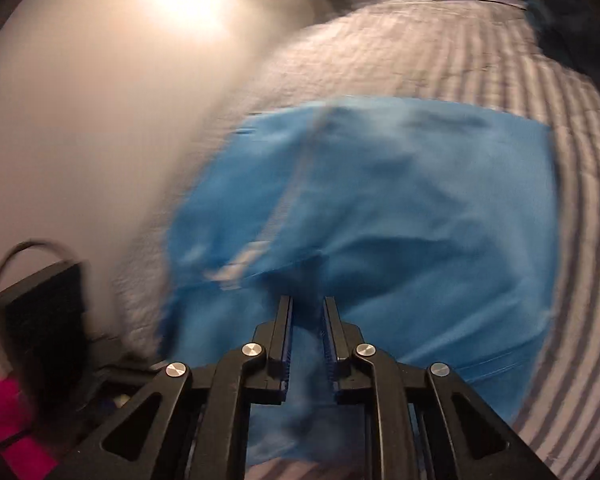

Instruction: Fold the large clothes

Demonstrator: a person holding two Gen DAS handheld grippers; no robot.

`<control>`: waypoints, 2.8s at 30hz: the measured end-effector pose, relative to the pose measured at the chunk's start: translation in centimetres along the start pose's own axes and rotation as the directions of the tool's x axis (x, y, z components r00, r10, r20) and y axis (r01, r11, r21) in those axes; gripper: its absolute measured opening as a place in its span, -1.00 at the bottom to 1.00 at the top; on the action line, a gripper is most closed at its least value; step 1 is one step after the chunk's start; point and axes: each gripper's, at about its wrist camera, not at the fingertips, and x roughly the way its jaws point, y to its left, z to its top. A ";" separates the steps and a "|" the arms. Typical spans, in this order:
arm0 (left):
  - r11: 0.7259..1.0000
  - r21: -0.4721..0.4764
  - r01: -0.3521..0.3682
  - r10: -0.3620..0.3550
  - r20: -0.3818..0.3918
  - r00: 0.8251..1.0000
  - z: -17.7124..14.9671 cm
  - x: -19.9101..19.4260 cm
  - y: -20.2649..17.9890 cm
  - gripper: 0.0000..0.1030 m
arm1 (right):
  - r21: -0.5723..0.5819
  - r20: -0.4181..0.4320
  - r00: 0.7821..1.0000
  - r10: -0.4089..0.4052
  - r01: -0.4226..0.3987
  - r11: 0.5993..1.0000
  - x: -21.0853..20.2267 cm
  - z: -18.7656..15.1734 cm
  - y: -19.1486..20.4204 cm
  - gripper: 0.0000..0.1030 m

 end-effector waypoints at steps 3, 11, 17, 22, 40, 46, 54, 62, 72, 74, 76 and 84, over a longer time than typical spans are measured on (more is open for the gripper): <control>0.998 0.034 0.049 -0.049 0.013 0.999 -0.4 -2.1 -0.5 -0.98 | -0.004 0.038 0.997 -0.060 0.061 0.998 -1.3 -0.2 0.4 -0.70; 0.988 -0.016 -0.153 0.153 0.192 0.969 -3.1 -12.2 4.6 -0.28 | 0.000 0.166 0.985 -0.048 0.049 0.999 -8.6 -4.1 3.2 -0.23; 0.965 -0.186 -0.183 0.202 0.089 0.975 -3.8 -11.3 9.9 -0.26 | 0.090 0.066 0.992 -0.112 0.106 0.990 -7.0 -7.7 5.4 -0.04; 0.965 -0.154 -0.211 0.214 0.005 0.977 -5.5 -8.7 9.3 -0.27 | 0.187 -0.043 0.987 -0.158 0.163 0.969 -4.6 -9.7 5.3 -0.05; 0.928 0.018 -0.371 0.367 0.116 0.923 -4.5 -10.2 6.5 -1.00 | 0.153 -0.097 0.959 -0.265 0.277 0.949 -3.5 -9.0 7.5 -0.99; 0.907 0.082 -0.413 0.412 0.033 0.911 -5.5 -6.8 7.8 -1.00 | 0.011 -0.110 0.923 -0.369 0.372 0.928 -2.1 -10.0 9.0 -1.00; 0.941 0.028 -0.337 0.327 0.181 0.928 -4.4 -12.8 7.4 -0.95 | 0.047 0.078 0.975 -0.209 0.206 0.977 -9.1 -11.0 7.1 -0.04; 0.924 -0.379 -0.058 0.157 0.236 0.959 -0.8 -14.2 18.1 0.31 | 0.425 0.200 0.961 -0.190 0.089 0.901 -12.0 -11.8 -4.3 0.19; 0.912 -0.410 0.025 0.078 0.234 0.969 0.9 -10.9 19.4 -0.72 | 0.451 0.253 0.967 -0.045 -0.077 0.889 -8.6 -11.6 -3.7 -0.28; 0.906 -0.420 0.045 0.065 0.244 0.968 0.9 -10.8 19.6 -0.73 | 0.431 0.242 0.969 -0.045 -0.066 0.900 -7.8 -11.4 -2.7 -0.28; 0.903 -0.426 0.048 0.063 0.244 0.968 0.8 -10.7 19.4 -0.72 | 0.435 0.232 0.971 -0.052 -0.056 0.899 -7.3 -11.1 -2.9 -0.26; 0.893 -0.445 0.060 0.061 0.253 0.966 0.3 -11.0 20.1 -0.57 | 0.510 0.242 0.967 -0.077 -0.059 0.858 -7.2 -11.2 -4.5 0.00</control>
